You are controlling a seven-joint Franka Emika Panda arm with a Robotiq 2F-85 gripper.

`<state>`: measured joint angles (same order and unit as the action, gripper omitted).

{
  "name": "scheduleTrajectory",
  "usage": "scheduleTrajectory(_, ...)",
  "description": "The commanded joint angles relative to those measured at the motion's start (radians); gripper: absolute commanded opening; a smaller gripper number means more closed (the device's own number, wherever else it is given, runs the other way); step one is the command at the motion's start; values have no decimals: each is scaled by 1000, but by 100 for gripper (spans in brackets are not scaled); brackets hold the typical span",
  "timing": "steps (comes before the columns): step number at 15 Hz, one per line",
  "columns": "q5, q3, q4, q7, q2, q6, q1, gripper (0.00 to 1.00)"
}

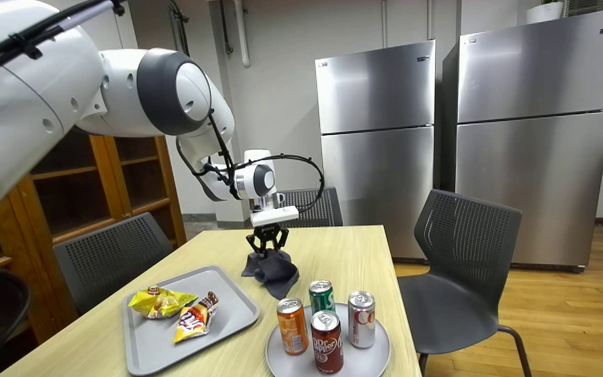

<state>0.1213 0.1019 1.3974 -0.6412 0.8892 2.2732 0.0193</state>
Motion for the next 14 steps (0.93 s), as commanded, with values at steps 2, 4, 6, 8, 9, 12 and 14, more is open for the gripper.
scheduleTrajectory(2, 10, 13, 68, -2, -93, -21, 4, 75)
scheduleTrajectory(4, 23, -3, 107, 31, -134, -18, -12, 90)
scheduleTrajectory(6, 15, -1, 127, 46, -153, -25, -13, 100)
scheduleTrajectory(8, 8, -3, 165, 82, -179, -24, -16, 100)
scheduleTrajectory(9, 1, -1, 184, 104, -188, -21, -15, 100)
scheduleTrajectory(12, -18, 11, 250, 162, -227, -16, -8, 100)
scheduleTrajectory(14, -29, 15, 296, 192, -250, -7, -9, 100)
